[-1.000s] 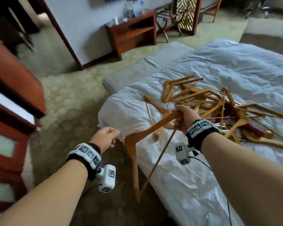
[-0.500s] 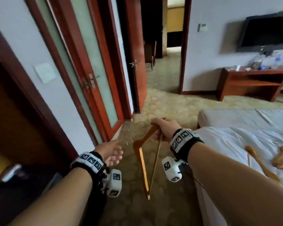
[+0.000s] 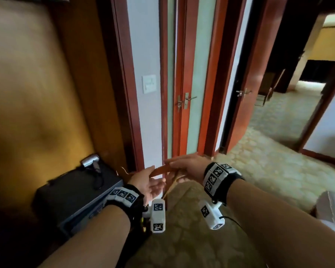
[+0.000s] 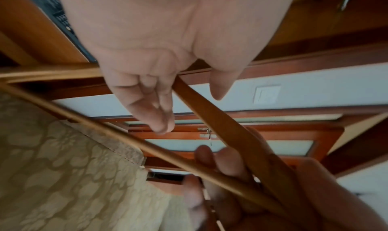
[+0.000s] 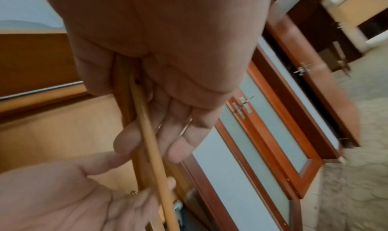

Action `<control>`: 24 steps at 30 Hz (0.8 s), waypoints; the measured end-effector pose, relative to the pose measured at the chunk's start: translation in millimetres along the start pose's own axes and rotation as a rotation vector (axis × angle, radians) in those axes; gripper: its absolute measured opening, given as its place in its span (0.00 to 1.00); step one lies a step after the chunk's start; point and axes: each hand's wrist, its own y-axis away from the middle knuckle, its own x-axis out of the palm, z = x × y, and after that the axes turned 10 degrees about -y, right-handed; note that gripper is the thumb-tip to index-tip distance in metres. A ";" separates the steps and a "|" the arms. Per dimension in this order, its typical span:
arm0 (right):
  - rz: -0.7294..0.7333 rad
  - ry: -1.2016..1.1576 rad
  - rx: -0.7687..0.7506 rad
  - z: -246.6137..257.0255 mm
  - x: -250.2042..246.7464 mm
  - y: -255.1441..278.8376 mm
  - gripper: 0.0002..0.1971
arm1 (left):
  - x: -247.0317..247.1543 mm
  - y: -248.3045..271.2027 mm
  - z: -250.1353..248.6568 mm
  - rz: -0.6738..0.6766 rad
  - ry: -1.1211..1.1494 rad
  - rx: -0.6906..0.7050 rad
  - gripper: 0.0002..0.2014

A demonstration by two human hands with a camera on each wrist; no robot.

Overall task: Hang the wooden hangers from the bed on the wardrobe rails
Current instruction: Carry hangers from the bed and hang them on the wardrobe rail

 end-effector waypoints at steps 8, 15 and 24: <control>0.416 0.043 0.039 26.6 3.5 -45.6 0.19 | -10.3 15.1 -33.8 -0.251 0.301 0.156 0.07; 0.565 0.133 0.020 52.2 25.6 -71.8 0.27 | -42.2 44.1 -56.4 -0.344 0.281 0.288 0.16; 0.791 0.206 -0.111 121.5 110.9 -104.4 0.22 | -100.2 94.7 -128.6 -0.430 0.060 0.541 0.07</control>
